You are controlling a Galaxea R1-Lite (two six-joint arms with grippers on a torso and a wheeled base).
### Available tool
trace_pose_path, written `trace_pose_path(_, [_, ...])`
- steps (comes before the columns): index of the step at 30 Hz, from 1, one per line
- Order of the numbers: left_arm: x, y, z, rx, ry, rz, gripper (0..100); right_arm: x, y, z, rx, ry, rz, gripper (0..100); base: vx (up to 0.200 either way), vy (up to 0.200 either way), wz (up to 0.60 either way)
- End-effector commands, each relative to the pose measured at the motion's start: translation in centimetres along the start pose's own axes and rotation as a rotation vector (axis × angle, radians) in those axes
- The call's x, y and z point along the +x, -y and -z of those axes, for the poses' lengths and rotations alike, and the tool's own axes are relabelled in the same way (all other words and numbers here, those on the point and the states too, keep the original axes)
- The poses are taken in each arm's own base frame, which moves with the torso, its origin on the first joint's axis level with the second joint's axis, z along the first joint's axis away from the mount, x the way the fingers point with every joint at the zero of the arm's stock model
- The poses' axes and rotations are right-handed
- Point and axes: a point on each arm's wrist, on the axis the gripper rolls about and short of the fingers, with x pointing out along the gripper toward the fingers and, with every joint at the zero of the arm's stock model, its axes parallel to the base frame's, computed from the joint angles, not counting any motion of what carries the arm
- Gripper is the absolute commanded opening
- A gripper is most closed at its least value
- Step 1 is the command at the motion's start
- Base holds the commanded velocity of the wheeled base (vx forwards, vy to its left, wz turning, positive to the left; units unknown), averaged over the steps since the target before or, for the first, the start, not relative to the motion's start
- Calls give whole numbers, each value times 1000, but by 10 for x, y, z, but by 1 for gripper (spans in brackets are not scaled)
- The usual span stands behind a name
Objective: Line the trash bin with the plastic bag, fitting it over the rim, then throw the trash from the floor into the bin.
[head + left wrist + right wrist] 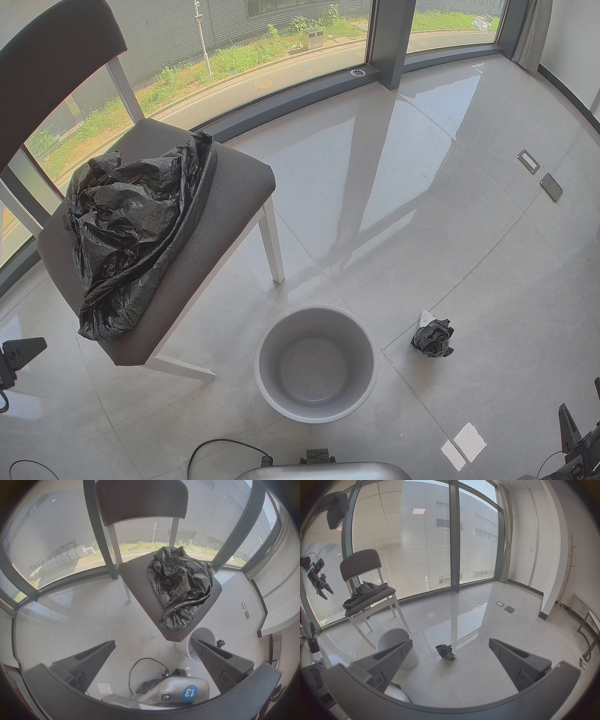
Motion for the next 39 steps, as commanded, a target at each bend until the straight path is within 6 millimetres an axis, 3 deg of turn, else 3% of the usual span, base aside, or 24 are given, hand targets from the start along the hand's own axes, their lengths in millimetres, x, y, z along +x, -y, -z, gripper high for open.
trace_pose_path(1, [36, 0, -9, 1, -113, -16, 100, 0, 0, 5, 0, -7, 2, 100, 0, 0, 0])
trace_pose_path(3, [50, 8, -17, 29, -137, 26, 100, 0, 0, 5, -1, -7, 8, 100, 0, 0, 0])
trace_pose_path(16, [84, 26, -25, 90, -189, 111, 100, 0, 0, 5, -7, -7, 10, 100, 0, 0, 0])
trace_pose_path(19, [106, 30, -32, 46, -206, 90, 100, 0, 0, 5, -7, -7, 10, 100, 0, 0, 0])
trace_pose_path(26, [134, 36, -41, 8, -179, 94, 100, 0, 0, 5, -6, -7, 10, 100, 0, 0, 0])
trace_pose_path(34, [138, 30, -45, -50, -170, 67, 100, 0, 0, 5, -6, -7, 10, 100, 0, 0, 0])
trace_pose_path(39, [130, 20, -53, -97, -116, 43, 100, 0, 0, 5, -6, -7, 10, 100, 0, 0, 0])
